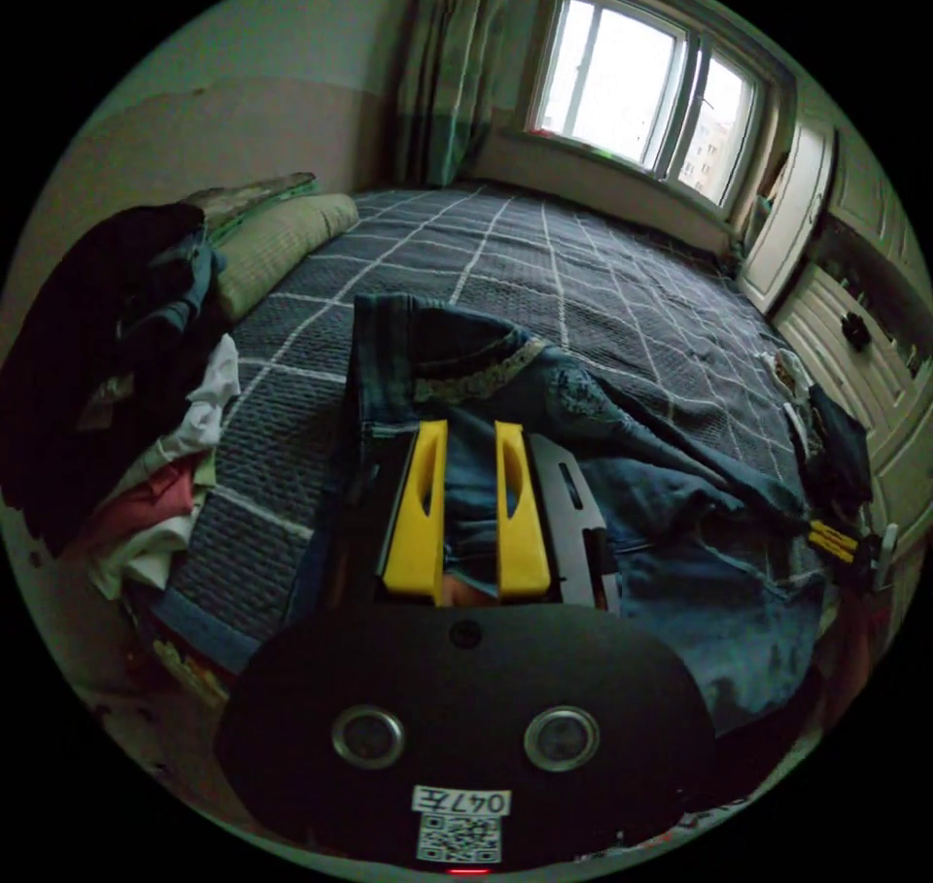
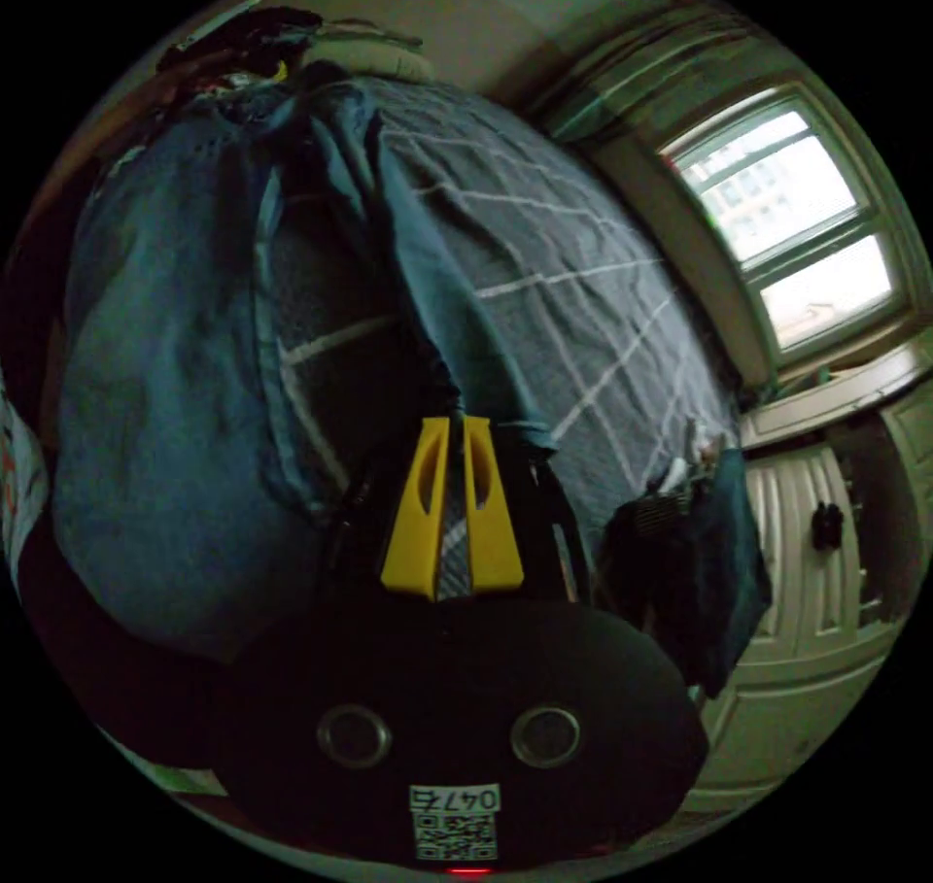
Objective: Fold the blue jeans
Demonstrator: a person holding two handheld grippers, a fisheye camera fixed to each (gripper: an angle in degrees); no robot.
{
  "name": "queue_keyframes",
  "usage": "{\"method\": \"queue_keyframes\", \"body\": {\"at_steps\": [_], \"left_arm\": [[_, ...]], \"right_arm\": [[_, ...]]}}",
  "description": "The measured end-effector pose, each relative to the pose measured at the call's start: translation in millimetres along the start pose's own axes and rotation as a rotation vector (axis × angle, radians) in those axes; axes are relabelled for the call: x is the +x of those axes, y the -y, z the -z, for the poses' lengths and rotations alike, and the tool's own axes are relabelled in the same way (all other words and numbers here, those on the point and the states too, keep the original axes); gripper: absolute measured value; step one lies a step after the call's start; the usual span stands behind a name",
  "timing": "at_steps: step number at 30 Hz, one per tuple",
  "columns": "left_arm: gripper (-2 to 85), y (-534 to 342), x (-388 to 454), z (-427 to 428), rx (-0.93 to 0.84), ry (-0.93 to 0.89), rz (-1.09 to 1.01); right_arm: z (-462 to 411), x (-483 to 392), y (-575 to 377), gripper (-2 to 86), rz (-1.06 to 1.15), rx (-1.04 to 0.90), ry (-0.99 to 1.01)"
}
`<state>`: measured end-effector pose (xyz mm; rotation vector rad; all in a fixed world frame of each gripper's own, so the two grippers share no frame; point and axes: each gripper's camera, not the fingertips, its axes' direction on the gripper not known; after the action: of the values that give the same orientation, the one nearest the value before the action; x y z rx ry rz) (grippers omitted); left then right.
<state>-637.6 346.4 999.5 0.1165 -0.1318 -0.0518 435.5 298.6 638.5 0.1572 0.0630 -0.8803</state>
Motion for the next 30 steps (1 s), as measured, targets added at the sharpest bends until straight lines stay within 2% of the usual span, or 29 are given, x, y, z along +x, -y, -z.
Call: {"method": "queue_keyframes", "body": {"at_steps": [4,9,12,16,20,23,25,28,30], "left_arm": [[7.8,10.6,-2.9,-24.6,-0.019,-0.033,0.023],[8.0,28.6,19.1,-59.6,0.008,0.174,-0.146],[7.9,39.7,14.8,-78.7,-0.012,0.199,-0.139],[8.2,49.5,0.1,-103.8,-0.094,0.093,-0.088],[7.5,50.9,-15.1,-122.1,-0.121,0.034,-0.016],[7.5,52.5,-19.6,-127.6,-0.118,0.011,0.007],[8.3,53.5,-20.8,-128.1,-0.108,0.009,0.015],[9.6,55.1,-22.4,-118.4,-0.033,-0.002,0.03],[10.3,55.1,-22.6,-108.4,0.038,-0.031,0.049]], "right_arm": [[81.1,62.6,14.6,0.4,-0.151,0.162,-0.15],[110.2,143.8,46.3,0.4,-0.201,0.128,-0.183],[63.2,175.4,62.9,0.4,-0.211,-0.02,-0.229],[-38.3,203.8,64.5,0.4,-0.318,-0.164,-0.126],[-138.2,195.1,52.9,0.6,-0.429,-0.285,-0.053],[-180.1,174.4,38.4,1.2,-0.467,-0.365,-0.032],[-175.4,167.3,31.0,1.7,-0.482,-0.307,-0.082],[-129.6,170.6,9.0,3.6,-0.57,-0.086,-0.159],[-104.1,173.6,-9.8,4.2,-0.599,-0.004,-0.12]]}}
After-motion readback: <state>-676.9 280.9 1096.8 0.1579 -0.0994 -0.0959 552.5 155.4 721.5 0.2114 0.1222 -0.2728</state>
